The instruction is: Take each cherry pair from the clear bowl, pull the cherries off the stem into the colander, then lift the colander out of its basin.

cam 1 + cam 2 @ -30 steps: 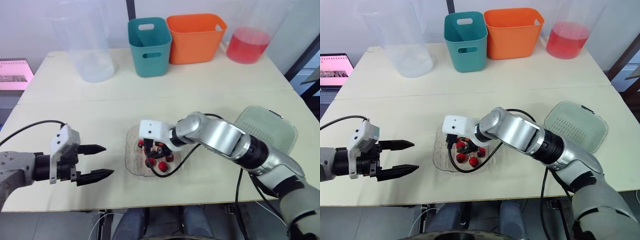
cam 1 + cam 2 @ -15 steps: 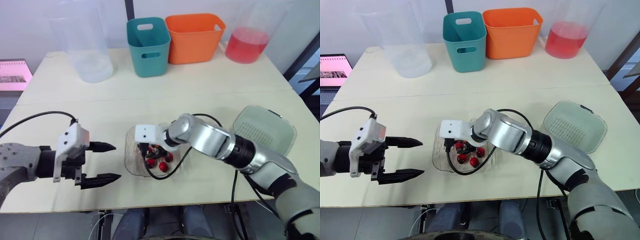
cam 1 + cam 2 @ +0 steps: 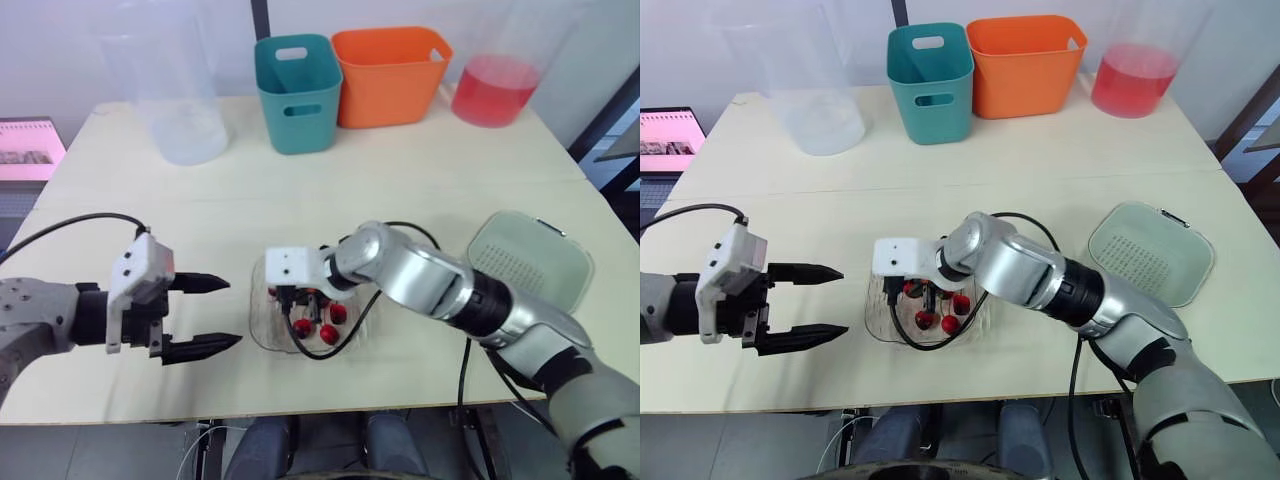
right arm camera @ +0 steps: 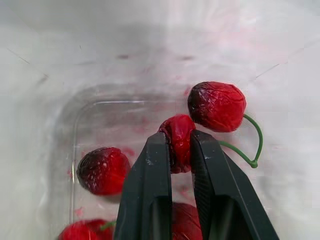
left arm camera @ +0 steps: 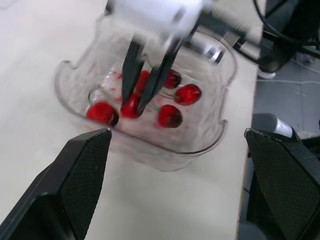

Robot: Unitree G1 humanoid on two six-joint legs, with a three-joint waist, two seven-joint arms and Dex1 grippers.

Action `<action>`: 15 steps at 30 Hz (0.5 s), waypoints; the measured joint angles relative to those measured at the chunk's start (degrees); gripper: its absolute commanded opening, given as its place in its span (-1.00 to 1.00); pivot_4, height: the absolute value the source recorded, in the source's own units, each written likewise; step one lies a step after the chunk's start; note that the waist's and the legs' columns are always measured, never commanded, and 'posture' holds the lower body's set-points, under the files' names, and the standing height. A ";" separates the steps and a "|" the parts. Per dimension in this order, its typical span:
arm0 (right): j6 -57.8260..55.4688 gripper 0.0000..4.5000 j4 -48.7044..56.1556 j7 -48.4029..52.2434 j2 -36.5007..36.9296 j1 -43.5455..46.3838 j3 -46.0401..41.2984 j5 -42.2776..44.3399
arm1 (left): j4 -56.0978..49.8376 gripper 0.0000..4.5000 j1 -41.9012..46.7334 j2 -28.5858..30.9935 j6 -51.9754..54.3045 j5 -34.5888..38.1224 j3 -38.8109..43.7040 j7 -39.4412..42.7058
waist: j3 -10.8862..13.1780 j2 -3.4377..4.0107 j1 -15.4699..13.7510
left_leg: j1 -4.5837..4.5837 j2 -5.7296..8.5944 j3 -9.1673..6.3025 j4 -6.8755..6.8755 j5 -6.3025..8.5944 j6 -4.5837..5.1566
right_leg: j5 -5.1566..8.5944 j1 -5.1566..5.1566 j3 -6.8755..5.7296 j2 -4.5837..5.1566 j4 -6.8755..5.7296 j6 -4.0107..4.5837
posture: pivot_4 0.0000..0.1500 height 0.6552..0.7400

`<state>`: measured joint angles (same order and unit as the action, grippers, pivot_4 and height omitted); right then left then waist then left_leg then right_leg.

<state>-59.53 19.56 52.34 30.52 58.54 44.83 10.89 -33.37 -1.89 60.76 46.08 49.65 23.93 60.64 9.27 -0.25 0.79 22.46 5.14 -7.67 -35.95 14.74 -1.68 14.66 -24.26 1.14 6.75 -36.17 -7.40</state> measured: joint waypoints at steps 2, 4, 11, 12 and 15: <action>4.23 -0.88 3.71 2.10 3.16 -1.47 -4.24 0.82 | 3.26 1.00 1.90 -0.56 0.12 0.51 0.11 -0.31 | 0.00 -0.02 -0.11 | 0.00 0.00 -0.01 -0.02 0.12 0.20 | 0.00 0.06 -0.03 0.00 0.02 0.00 | 1.00 1.00; 14.92 -0.88 7.43 5.18 7.52 -5.15 -9.61 1.20 | 8.29 1.00 7.39 -1.90 1.31 2.75 0.25 -1.37 | -0.01 -0.10 -0.27 | -0.01 0.00 -0.08 -0.09 0.14 0.23 | 0.00 0.20 -0.15 0.00 0.03 -0.01 | 1.00 1.00; 43.38 -0.88 4.32 7.01 13.62 -7.13 -16.42 -8.79 | 22.03 1.00 31.77 -4.90 7.03 7.58 -6.36 -2.07 | -0.01 -0.16 0.21 | -0.04 0.02 0.01 -0.11 -0.07 -0.12 | -0.01 0.16 -0.13 -0.05 -0.09 -0.02 | 1.00 1.00; 47.59 -0.88 3.21 6.66 13.32 -6.78 -16.40 -11.23 | 23.77 1.00 35.89 -5.68 8.49 8.18 -8.45 -1.82 | -0.01 -0.18 0.29 | -0.02 0.05 0.02 -0.10 -0.08 -0.14 | -0.01 0.12 -0.13 -0.06 -0.10 -0.02 | 1.00 1.00; 57.86 -0.88 -0.35 4.31 12.59 -6.35 -16.17 -18.32 | 27.12 1.00 43.52 -7.11 11.32 8.19 -13.79 -0.32 | -0.01 -0.19 0.58 | -0.02 0.10 0.11 -0.08 -0.08 -0.15 | -0.01 0.00 -0.10 -0.05 -0.15 -0.02 | 1.00 1.00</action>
<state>-1.66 19.21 56.64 43.11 52.19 28.66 -7.43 -6.25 41.63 53.64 57.40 57.84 10.14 60.33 9.26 -0.44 1.38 22.44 5.25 -7.57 -36.03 14.65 -1.83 14.65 -24.26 1.04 6.70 -36.32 -7.42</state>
